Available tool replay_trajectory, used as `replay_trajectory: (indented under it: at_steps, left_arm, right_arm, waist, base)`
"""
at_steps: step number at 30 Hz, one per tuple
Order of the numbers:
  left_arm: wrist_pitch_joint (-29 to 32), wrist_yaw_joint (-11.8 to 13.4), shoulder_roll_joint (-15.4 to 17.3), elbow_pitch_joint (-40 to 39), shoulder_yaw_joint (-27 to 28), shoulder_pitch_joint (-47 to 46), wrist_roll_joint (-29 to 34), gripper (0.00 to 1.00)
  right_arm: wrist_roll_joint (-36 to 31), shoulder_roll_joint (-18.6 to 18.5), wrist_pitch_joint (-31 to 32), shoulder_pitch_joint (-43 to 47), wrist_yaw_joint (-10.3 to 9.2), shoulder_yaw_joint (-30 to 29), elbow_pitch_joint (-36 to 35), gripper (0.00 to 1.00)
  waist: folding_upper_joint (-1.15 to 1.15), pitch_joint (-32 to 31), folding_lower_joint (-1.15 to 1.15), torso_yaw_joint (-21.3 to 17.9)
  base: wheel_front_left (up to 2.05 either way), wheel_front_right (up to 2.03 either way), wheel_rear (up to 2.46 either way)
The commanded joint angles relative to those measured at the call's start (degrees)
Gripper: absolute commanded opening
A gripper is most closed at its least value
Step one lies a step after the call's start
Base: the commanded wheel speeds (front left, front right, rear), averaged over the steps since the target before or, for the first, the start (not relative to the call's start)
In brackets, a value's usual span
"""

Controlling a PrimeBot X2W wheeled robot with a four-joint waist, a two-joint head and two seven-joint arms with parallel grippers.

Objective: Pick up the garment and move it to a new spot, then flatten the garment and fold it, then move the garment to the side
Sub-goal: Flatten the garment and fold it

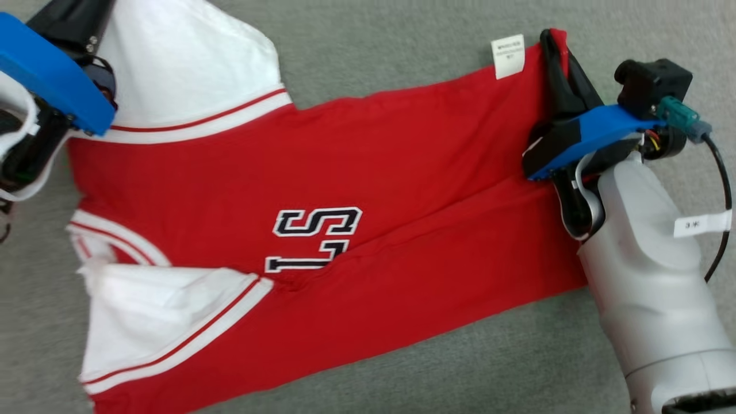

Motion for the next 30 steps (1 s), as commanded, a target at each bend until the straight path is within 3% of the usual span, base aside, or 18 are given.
replay_trajectory:
  at_steps: [1, 9, 15, 21, 30]
  left_arm:
    - [-1.52, 0.11, -0.17, -0.29, -0.07, 0.37, -0.41, 0.00]
    - [-6.62, 0.10, -3.32, -3.89, 0.35, 6.91, -1.45, 0.00]
    - [-6.67, 0.11, -7.25, -7.23, 10.79, 19.23, 2.34, 0.00]
    - [-6.68, 0.10, -11.91, -9.45, 19.04, 34.70, 6.81, 0.00]
    - [-6.69, 0.10, -18.36, -7.89, 23.65, 50.61, 11.32, 0.00]
  right_arm:
    - [-1.06, 0.52, 0.00, 1.47, 0.00, -0.95, -0.91, 0.00]
    - [-8.51, 0.18, -0.01, 9.89, -0.01, -10.09, -4.49, 0.00]
    - [-11.03, 0.20, -0.01, 16.98, -0.01, -16.50, -6.26, 0.00]
    - [-10.46, 0.20, -0.01, 23.72, -0.01, -18.24, -8.22, 0.00]
    - [-5.18, 0.22, -0.01, 32.46, 0.00, -16.89, -10.31, 0.00]
  waist:
    - [0.00, -0.96, -0.02, 0.61]
    - [0.00, -9.43, -0.02, 6.46]
    - [0.00, -15.34, -0.02, 9.39]
    - [0.00, -19.81, -0.02, 10.73]
    - [0.00, -23.89, -0.02, 11.39]
  base:
    - [0.00, 0.00, 0.00]
    - [0.00, 0.00, 0.00]
    - [0.00, 0.00, 0.00]
    - [0.00, 0.00, 0.00]
    - [0.00, 0.00, 0.00]
